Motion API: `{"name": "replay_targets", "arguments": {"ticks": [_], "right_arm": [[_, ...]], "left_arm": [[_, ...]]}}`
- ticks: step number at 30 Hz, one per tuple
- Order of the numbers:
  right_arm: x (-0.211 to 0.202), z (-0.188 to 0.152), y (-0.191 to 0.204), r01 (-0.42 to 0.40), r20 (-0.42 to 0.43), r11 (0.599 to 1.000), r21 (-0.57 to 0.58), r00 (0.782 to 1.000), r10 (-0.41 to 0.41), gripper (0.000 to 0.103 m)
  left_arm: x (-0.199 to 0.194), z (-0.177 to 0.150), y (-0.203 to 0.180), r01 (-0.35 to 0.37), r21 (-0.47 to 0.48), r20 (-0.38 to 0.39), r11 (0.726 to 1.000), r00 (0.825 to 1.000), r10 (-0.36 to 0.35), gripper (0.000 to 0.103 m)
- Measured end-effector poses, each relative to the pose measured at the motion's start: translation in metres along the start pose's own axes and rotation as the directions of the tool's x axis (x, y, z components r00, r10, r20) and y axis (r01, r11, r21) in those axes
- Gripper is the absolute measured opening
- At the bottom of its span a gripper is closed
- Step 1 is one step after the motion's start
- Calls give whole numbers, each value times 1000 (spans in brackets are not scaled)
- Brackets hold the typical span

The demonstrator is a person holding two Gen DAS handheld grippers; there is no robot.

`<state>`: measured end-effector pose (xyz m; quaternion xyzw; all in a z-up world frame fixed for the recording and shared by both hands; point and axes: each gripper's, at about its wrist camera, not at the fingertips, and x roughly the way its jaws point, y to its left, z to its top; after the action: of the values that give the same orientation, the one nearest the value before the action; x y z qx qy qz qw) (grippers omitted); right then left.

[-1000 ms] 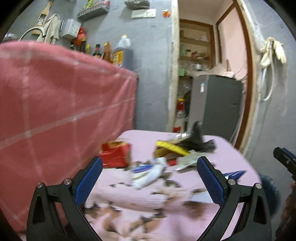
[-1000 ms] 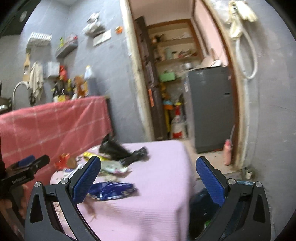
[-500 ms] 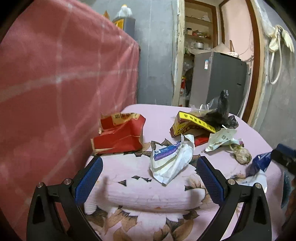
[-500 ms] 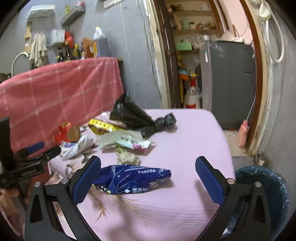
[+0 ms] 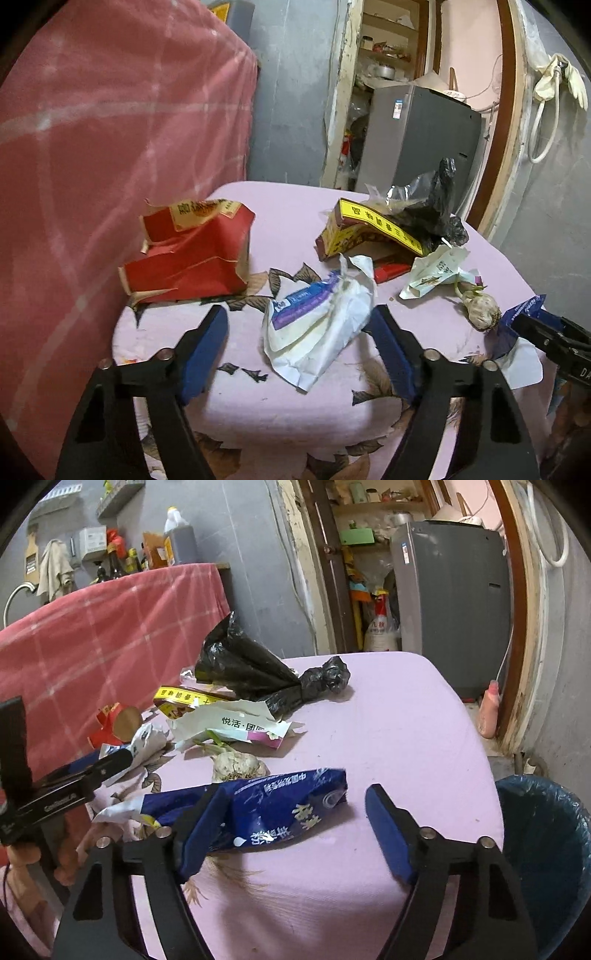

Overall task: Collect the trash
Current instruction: 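Grasp the white tissue wrapper with the left tool while the right tool grasps the blue snack wrapper, then carry both wrappers over the bin and open both tools to release them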

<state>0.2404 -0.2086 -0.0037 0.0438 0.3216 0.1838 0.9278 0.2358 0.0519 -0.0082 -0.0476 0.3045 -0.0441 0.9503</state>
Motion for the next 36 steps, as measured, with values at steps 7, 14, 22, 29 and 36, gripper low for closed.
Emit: {"name": "replay_targets", "arguments": {"ticks": [7,14,22,29,36], "right_arm": [[1,1,0,-7,-1,1000,0,1000,7,57],[-2,0,-2,-22,4,1000,16,1000,22,36],[-18,-8,-1,-29,26,1000,-4,999,29,14],[-52,-16,4,14,112,998,-69,994,-6,12],[-92,-18,-6,118,224,989,-92,970,-95,11]], "left_arm": [[-6,-3,-12,25,33,-15,999,1000,-24,29],[-14,-8,-19,35,0,6,999,999,-35,19],[-36,-19,-33,30,-27,53,999,998,-29,15],[-51,-27,-39,38,-70,69,997,997,-33,15],[-69,-29,-66,71,-19,127,997,990,-68,14]]}}
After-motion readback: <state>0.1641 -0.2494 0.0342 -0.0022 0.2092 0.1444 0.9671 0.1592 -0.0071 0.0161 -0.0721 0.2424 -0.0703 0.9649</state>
